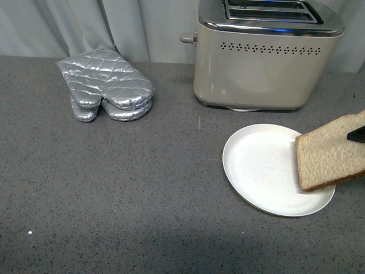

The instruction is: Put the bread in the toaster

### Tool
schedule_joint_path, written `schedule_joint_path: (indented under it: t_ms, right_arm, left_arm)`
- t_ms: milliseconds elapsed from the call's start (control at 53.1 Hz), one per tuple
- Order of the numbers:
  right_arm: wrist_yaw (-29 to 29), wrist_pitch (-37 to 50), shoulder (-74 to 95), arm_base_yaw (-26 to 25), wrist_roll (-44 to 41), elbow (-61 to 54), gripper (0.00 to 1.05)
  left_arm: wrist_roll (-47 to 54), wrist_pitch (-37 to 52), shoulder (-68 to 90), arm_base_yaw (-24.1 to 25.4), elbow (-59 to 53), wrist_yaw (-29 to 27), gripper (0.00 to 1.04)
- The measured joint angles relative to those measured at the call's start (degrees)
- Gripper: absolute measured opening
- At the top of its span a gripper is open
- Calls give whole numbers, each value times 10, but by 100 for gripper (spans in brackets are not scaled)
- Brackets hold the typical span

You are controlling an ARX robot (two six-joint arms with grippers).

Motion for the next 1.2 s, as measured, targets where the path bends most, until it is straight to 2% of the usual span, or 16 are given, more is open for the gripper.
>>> schedule_joint_path:
  t_ms: [132,207,282,358,508,583,809,903,1205]
  right_arm:
    - [-2,-23,-54,7,43,-10,2]
    - [5,-25,-109,21,91,-19,2]
    - [35,-20,-166,41,171,-18,2]
    - [92,-16,-214,71,266,-7,2]
    - [200,-23,-243,120,379,32,2]
    - [288,-48,-239,155,447,71,2]
    - [445,-135,-165,233,579,197,2]
    - [478,-161,-125,252,619,244,2]
    - [518,-201,-29,274,674,344,2]
  left_arm:
    - [0,0,0,0,0,0,98]
    - [0,0,0,0,0,0,98]
    - [0,0,0,0,0,0,98]
    - [0,0,0,0,0,0,98]
    - [0,0,0,0,0,0,98]
    - [0,0,0,0,0,0,98]
    - [0,0,0,0,0,0,98]
    - [0,0,0,0,0,0,98]
    - [0,0,0,0,0,0,98]
